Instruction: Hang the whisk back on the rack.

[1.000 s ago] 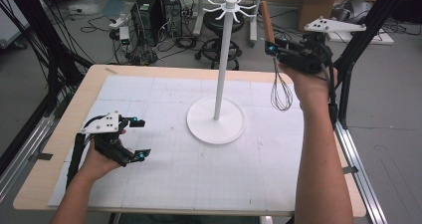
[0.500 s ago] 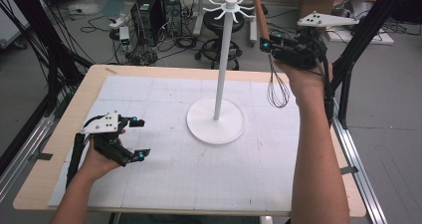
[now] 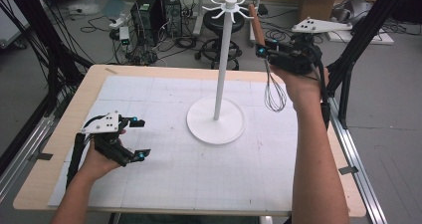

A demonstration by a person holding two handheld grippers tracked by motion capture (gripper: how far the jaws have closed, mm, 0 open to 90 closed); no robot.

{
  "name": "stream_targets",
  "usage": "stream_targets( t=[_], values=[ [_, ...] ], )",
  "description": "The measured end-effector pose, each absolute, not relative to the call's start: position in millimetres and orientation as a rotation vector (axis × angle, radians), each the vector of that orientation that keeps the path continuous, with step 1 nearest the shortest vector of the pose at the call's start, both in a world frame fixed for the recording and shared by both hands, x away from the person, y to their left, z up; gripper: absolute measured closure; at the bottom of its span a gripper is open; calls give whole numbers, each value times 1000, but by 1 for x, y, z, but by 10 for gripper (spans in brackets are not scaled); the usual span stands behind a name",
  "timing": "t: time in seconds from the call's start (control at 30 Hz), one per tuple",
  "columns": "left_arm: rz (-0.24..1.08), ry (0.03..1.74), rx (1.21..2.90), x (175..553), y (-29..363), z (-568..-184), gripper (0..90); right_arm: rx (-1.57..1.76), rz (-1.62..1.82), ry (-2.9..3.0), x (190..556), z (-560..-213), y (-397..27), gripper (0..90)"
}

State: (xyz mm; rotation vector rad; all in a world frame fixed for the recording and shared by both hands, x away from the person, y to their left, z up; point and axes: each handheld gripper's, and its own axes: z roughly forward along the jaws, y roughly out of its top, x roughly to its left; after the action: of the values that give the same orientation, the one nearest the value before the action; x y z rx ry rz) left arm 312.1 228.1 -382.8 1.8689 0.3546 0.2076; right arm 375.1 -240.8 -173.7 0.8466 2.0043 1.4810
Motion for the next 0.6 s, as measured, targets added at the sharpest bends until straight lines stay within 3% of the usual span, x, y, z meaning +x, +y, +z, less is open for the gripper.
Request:
stream_targets(
  t=[0.6],
  values=[
    [208, 354, 1868, 312, 228, -383, 16, 807, 1471, 2031, 373, -177, -224, 705]
  ],
)
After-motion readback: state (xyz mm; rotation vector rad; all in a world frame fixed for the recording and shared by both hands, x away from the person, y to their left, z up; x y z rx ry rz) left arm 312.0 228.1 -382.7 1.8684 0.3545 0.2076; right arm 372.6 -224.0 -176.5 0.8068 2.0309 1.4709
